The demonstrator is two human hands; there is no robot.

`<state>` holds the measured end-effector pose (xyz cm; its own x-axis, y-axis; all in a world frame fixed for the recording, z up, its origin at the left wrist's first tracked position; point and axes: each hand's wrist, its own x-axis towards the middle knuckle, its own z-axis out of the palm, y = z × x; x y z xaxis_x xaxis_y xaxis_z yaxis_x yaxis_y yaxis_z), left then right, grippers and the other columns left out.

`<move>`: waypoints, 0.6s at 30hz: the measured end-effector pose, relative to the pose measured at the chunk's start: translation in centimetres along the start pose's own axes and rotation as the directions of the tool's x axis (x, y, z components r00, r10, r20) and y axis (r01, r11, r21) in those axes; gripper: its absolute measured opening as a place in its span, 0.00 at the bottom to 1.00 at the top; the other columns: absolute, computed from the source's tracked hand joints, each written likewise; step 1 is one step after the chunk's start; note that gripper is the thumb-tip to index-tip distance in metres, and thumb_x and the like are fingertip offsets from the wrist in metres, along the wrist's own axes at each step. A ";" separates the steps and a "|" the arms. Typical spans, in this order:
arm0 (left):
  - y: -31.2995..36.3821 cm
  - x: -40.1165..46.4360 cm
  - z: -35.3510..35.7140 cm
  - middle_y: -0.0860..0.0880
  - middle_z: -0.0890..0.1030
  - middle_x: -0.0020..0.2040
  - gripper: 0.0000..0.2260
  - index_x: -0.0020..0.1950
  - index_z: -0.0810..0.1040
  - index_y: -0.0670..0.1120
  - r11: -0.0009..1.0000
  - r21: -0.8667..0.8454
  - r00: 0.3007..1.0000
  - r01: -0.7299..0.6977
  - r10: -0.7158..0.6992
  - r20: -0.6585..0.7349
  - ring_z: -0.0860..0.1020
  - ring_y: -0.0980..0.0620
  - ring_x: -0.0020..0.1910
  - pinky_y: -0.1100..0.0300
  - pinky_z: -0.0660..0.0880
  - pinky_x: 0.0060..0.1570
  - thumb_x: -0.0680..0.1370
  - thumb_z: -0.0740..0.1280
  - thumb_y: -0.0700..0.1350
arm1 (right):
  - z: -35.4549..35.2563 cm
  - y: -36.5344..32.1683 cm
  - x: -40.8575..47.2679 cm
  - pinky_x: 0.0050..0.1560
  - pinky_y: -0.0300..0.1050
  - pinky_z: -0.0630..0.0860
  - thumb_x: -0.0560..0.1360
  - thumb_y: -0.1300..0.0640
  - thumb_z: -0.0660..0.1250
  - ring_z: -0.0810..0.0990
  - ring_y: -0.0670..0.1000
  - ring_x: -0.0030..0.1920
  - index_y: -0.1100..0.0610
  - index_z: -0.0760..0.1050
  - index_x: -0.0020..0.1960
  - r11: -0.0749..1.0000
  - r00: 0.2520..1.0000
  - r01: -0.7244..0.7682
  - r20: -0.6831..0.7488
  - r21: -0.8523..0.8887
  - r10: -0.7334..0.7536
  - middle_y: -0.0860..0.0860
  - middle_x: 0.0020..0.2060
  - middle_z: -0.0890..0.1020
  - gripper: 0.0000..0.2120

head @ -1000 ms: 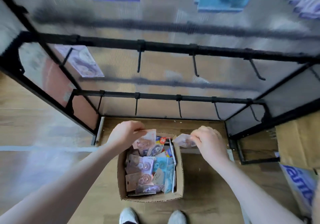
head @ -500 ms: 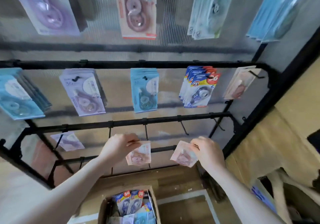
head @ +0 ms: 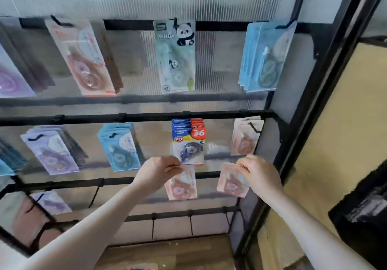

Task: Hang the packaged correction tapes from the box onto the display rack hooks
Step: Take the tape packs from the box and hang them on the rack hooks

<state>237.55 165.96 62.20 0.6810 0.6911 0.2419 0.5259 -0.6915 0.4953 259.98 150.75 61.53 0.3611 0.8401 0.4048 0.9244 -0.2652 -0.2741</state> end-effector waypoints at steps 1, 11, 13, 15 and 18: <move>1.0 0.6 0.3 0.50 0.83 0.45 0.09 0.49 0.82 0.46 1.000 0.008 1.000 -0.009 0.009 0.002 0.79 0.49 0.44 0.58 0.73 0.42 0.75 0.69 0.50 | -0.7 0.9 0.4 0.34 0.41 0.63 0.73 0.59 0.69 0.79 0.56 0.40 0.59 0.80 0.40 1.000 1.000 0.007 -0.025 0.005 -0.007 0.52 0.37 0.80 0.05; 5.9 5.6 0.7 0.56 0.78 0.45 0.08 0.52 0.80 0.47 0.998 0.014 0.998 -0.057 0.057 0.002 0.75 0.55 0.43 0.66 0.70 0.37 0.76 0.67 0.49 | -3.8 5.4 5.8 0.36 0.36 0.67 0.69 0.61 0.73 0.80 0.53 0.38 0.59 0.82 0.43 0.991 0.977 0.109 -0.194 0.072 -0.093 0.53 0.38 0.82 0.03; 6.0 6.0 0.9 0.54 0.80 0.43 0.07 0.49 0.80 0.46 0.998 0.006 0.998 -0.063 0.063 0.014 0.76 0.53 0.41 0.60 0.72 0.39 0.76 0.67 0.48 | -3.8 6.1 6.5 0.37 0.37 0.68 0.69 0.61 0.73 0.80 0.52 0.38 0.59 0.83 0.43 0.990 0.976 0.119 -0.192 0.076 -0.102 0.52 0.38 0.82 0.03; 6.0 6.5 0.9 0.52 0.80 0.41 0.07 0.47 0.81 0.46 0.998 0.006 0.998 -0.067 0.067 0.020 0.76 0.51 0.39 0.58 0.73 0.38 0.76 0.68 0.48 | -3.9 6.7 7.0 0.38 0.38 0.69 0.70 0.62 0.72 0.80 0.52 0.39 0.59 0.83 0.44 0.990 0.976 0.119 -0.190 0.077 -0.103 0.53 0.39 0.82 0.03; 6.2 7.4 0.9 0.52 0.80 0.40 0.07 0.46 0.80 0.46 0.996 0.026 0.996 -0.082 0.081 0.027 0.76 0.51 0.39 0.59 0.71 0.36 0.76 0.68 0.49 | -4.0 7.6 7.7 0.39 0.40 0.69 0.70 0.63 0.72 0.80 0.54 0.40 0.61 0.83 0.45 0.989 0.975 0.129 -0.190 0.077 -0.112 0.54 0.39 0.82 0.04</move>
<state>246.27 166.61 66.28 0.7349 0.6268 0.2591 0.4812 -0.7511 0.4520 270.30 153.34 66.10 0.2717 0.7592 0.5915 0.9509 -0.1172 -0.2863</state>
